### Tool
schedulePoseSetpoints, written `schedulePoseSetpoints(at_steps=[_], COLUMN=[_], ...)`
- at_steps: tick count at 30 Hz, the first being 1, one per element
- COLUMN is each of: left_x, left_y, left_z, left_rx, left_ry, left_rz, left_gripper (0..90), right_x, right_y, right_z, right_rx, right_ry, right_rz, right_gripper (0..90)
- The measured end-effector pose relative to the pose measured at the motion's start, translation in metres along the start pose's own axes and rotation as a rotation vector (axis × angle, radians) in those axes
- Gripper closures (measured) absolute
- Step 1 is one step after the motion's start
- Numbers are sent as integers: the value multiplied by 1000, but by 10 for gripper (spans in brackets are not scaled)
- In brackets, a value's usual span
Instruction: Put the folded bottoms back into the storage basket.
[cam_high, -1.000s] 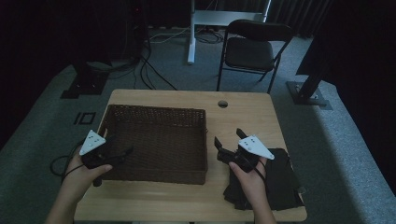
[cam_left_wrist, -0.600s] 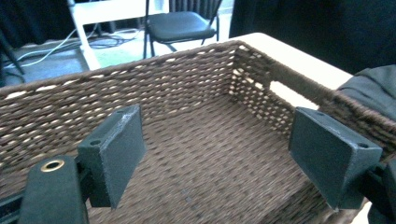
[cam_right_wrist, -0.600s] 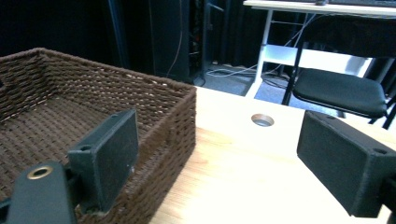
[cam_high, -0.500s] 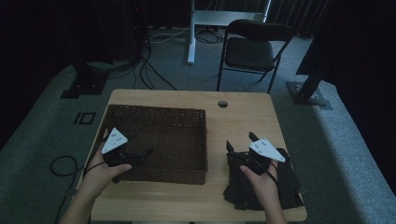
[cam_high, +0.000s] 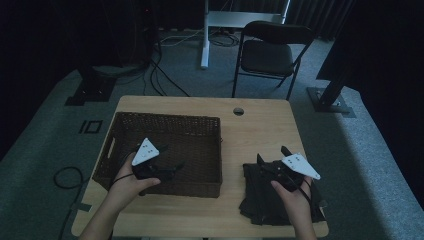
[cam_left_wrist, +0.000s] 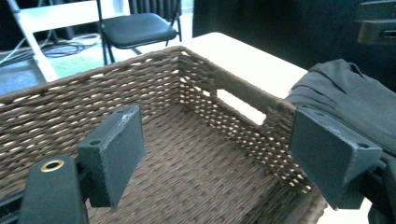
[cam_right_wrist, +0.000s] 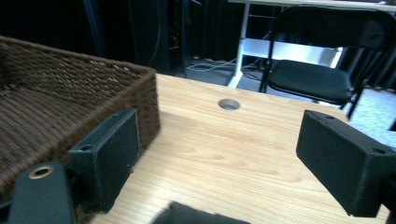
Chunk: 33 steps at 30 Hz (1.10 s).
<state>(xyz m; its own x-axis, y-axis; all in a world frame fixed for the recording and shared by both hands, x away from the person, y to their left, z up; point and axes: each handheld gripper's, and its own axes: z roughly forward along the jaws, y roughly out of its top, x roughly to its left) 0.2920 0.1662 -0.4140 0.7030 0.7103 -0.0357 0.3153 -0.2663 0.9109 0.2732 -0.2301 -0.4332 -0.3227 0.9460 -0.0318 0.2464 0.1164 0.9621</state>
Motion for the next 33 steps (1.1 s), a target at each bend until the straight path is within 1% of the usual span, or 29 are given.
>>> schedulePoseSetpoints(at_steps=[2, 6, 13, 15, 17, 21, 24, 30, 31, 33], left_x=[-5, -15, -33, -39, -45, -58, -69, -91, -91, -100], left_y=[2, 6, 13, 15, 17, 20, 22, 23, 23, 22], left_z=[5, 15, 33, 38, 43, 55, 64, 84, 84, 93], left_rx=[1, 2, 2, -2, -7, -4, 1, -9, -9, 1], left_ry=[-14, -41, -89, -99, -113, -142, -169, -227, -227, -241], left_rz=[7, 18, 39, 38, 41, 49, 57, 54, 54, 65], left_gripper=[191, 191, 191, 191, 191, 191, 191, 191, 191, 191], right_x=[-4, -10, -22, -25, -29, -36, -42, -51, -51, -54], right_y=[-2, -7, -15, -17, -20, -25, -29, -34, -34, -36], right_z=[-2, -7, -13, -14, -16, -20, -22, -27, -27, -29], right_rx=[8, 25, 37, 42, 45, 54, 60, 69, 69, 68], right_ry=[-3, -13, -31, -40, -47, -63, -74, -92, -92, -95], right_rz=[3, -8, 0, -1, 8, 7, 14, 19, 19, 19], right_gripper=[128, 130, 130, 130, 130, 130, 130, 130, 130, 130])
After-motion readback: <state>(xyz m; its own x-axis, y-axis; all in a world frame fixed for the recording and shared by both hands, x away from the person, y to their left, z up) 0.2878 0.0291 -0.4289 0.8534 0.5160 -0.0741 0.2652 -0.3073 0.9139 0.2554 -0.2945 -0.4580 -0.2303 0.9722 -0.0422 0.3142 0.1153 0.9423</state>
